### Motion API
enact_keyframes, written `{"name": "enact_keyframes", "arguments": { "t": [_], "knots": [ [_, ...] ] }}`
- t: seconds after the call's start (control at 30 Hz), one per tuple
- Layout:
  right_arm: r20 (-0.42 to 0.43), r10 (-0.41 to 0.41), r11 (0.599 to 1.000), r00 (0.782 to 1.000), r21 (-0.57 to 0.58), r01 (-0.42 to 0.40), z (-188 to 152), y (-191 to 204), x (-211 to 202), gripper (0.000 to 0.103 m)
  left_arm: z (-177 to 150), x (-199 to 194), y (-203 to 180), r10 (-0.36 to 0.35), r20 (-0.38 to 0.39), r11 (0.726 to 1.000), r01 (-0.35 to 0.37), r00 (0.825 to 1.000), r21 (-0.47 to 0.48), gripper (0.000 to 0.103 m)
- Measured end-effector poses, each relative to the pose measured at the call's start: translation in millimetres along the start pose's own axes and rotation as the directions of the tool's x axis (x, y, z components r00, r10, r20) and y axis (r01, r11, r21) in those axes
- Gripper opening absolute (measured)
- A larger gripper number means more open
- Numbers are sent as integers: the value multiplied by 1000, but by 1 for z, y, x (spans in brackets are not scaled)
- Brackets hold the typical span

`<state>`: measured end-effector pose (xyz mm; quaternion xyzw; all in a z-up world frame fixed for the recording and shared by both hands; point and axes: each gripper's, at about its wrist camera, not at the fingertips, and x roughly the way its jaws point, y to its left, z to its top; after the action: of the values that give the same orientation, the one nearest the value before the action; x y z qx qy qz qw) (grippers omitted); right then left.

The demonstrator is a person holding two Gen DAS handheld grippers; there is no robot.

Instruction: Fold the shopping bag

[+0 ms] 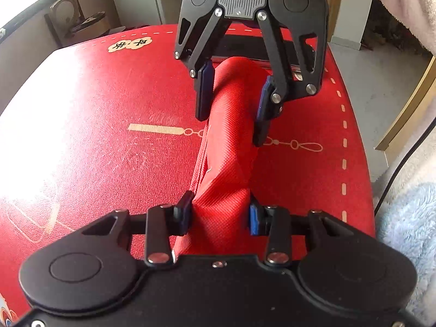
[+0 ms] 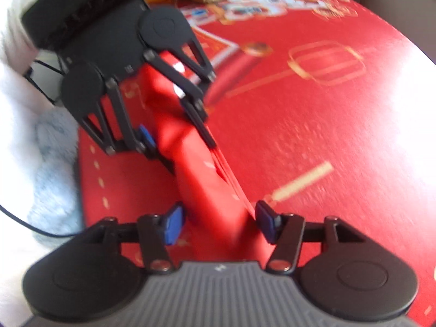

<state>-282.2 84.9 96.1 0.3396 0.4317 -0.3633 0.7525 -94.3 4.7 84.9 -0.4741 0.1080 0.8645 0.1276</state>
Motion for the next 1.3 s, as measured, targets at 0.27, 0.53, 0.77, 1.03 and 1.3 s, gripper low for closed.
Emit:
{"name": "enact_keyframes", "arguments": {
  "t": [0.27, 0.53, 0.77, 1.03, 1.3],
  "knots": [
    [67, -253, 960, 965, -108, 259, -8, 55, 5, 42, 0, 4, -20, 80, 25, 996, -81, 996, 47, 47],
    [74, -469, 867, 880, -151, 475, -2, 106, 11, 36, 11, 9, -43, 174, 41, 979, -178, 984, 98, 51],
    [48, -521, 834, 852, -188, 520, 11, 113, 9, 34, 11, 18, -91, 354, 160, 879, -387, 921, 278, 45],
    [345, -790, 301, 506, -502, 811, 9, 144, 17, 34, 4, 6, -105, 665, 428, 633, -766, 612, 114, 48],
    [506, -825, -19, 253, -472, 881, 13, 139, 30, 34, 10, 16, -126, 753, 493, 489, -872, 437, 25, 70]
  ]
}}
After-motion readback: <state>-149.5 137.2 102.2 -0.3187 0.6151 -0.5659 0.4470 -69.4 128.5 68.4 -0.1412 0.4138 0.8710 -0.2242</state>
